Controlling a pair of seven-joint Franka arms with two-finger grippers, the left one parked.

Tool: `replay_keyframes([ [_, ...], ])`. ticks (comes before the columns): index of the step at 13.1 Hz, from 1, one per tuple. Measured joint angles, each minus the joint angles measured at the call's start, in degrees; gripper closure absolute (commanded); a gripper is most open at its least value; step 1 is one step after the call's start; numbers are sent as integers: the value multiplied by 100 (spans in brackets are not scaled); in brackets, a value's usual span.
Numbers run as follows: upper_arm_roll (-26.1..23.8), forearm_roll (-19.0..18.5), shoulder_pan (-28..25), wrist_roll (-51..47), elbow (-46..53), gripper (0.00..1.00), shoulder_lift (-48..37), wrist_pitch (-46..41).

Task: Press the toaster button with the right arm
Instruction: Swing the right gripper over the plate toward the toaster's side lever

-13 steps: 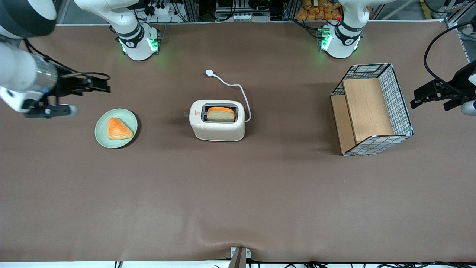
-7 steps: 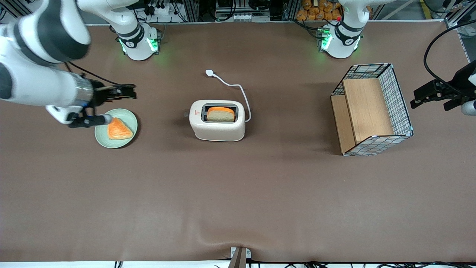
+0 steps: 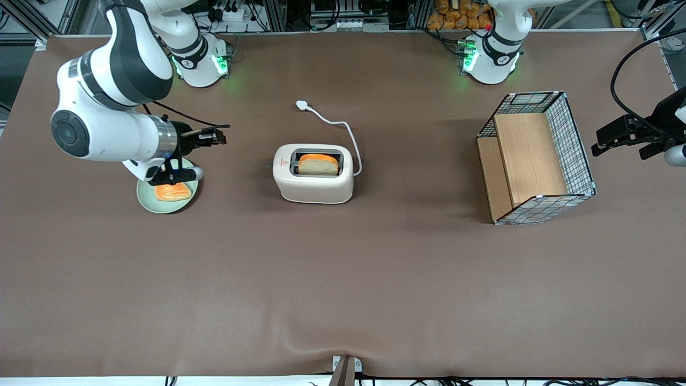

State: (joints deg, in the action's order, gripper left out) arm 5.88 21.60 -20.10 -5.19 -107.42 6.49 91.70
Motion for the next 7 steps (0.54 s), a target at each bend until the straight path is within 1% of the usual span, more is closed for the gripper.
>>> replay_keyframes([
  [4,0,121,-156,-50,-78,100,137,264],
  [7,-1,220,-323,-51,-269,100,238,823],
])
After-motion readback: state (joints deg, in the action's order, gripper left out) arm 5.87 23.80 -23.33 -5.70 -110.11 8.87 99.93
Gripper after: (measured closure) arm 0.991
